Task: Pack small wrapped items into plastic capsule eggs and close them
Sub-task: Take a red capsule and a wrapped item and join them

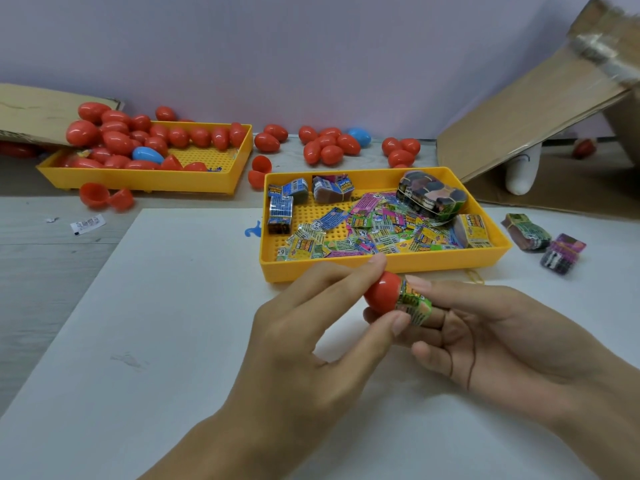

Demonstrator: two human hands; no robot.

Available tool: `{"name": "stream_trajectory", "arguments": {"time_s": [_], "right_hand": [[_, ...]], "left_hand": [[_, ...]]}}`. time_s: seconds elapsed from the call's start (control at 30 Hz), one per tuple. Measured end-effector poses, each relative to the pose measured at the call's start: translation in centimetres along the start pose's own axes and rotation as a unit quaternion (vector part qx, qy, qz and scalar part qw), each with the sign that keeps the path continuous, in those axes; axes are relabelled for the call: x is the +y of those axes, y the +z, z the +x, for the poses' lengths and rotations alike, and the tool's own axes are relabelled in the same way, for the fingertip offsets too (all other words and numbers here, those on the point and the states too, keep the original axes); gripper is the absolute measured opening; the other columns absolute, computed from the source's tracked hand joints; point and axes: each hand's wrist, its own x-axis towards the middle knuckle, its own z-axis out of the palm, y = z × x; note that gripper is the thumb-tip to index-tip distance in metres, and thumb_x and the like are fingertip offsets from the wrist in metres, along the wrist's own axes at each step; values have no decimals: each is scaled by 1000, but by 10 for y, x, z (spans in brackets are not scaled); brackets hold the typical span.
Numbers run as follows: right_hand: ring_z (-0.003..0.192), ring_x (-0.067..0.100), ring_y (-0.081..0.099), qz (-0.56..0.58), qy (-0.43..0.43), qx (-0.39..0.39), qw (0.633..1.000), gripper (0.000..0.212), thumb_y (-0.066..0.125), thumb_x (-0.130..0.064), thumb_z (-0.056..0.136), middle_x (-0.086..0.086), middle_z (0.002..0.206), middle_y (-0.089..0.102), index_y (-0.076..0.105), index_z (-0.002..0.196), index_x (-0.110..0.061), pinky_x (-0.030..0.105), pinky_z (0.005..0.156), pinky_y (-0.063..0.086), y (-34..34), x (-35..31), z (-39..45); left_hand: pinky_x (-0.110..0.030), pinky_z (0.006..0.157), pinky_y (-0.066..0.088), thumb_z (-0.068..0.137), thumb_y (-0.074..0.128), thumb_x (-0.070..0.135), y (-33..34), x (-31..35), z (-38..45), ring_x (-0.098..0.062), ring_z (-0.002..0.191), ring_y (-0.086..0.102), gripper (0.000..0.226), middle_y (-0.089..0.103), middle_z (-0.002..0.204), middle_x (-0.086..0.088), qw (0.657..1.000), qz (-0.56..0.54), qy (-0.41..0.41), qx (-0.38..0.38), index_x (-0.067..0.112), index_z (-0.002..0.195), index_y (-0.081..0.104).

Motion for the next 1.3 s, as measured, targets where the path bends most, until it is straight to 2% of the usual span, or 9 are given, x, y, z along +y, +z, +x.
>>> {"name": "stream_trajectory", "arguments": {"time_s": [0.37, 0.6, 0.8, 0.97, 1.03, 1.1, 1.13, 1.2, 1.3], "right_hand": [[83, 28, 75, -23, -21, 2, 1000, 55, 94, -21, 57, 22, 105, 73, 76, 107, -5, 28, 56, 60, 2, -1, -1], [82, 27, 75, -18, -21, 2, 1000, 57, 96, -22, 52, 24, 103, 73, 77, 102, -3, 27, 56, 59, 0, 0, 0], [80, 21, 74, -49, -35, 4, 998, 44, 81, -26, 69, 25, 109, 71, 75, 106, -3, 25, 60, 59, -1, 1, 1], [83, 22, 73, -60, -59, 21, 996, 41, 82, -22, 75, 24, 110, 71, 73, 110, -3, 26, 59, 59, 1, 1, 1], [85, 24, 73, -96, -101, 53, 989, 43, 82, -21, 69, 23, 106, 73, 73, 109, -5, 26, 59, 58, 5, 3, 0], [82, 23, 74, -169, -193, 100, 961, 51, 84, -20, 63, 16, 99, 76, 69, 110, -8, 27, 60, 59, 7, 7, 0], [82, 21, 74, -222, -254, 121, 934, 54, 88, -19, 63, 11, 98, 77, 66, 112, -12, 28, 62, 59, 8, 11, 0], [92, 18, 74, -338, -380, 136, 850, 55, 88, -20, 68, -1, 104, 76, 62, 116, -23, 28, 71, 60, 11, 21, 0], [108, 14, 69, -478, -475, 111, 731, 70, 81, -13, 74, -13, 121, 69, 50, 134, -29, 26, 78, 57, 7, 33, 1]], "left_hand": [[-18, 84, 49, 87, 66, 22, 0, -1, 0, -10, 99, 65, 41, 66, 105, 4, 999, -44, -15, -20, 12, 127, 62], [-18, 91, 48, 89, 71, 25, -1, -1, 0, -9, 110, 65, 39, 69, 115, 7, 994, -85, -54, -37, 16, 126, 64], [-28, 96, 51, 84, 70, 26, 0, -2, -1, -13, 113, 66, 38, 71, 116, 7, 989, -119, -78, -29, 18, 121, 68], [-34, 96, 52, 83, 71, 26, -1, -5, -3, -15, 114, 66, 38, 71, 117, 9, 986, -127, -99, -43, 21, 121, 68], [-33, 92, 55, 83, 70, 31, 0, -3, -3, -18, 111, 67, 40, 72, 115, 8, 978, -158, -132, -39, 25, 122, 67], [-31, 78, 60, 82, 69, 37, 0, 0, -2, -19, 98, 71, 38, 73, 106, 6, 968, -189, -167, -23, 27, 120, 68], [-32, 67, 61, 82, 68, 40, 0, 1, -2, -21, 87, 72, 36, 72, 100, 5, 963, -199, -182, -15, 28, 116, 69], [-36, 52, 59, 81, 65, 45, -2, 4, -1, -25, 66, 68, 32, 69, 88, 1, 946, -235, -222, -6, 30, 109, 71], [-37, 49, 56, 80, 64, 48, -3, 5, 1, -25, 61, 65, 32, 70, 87, -6, 909, -311, -274, -36, 25, 100, 73]]}}
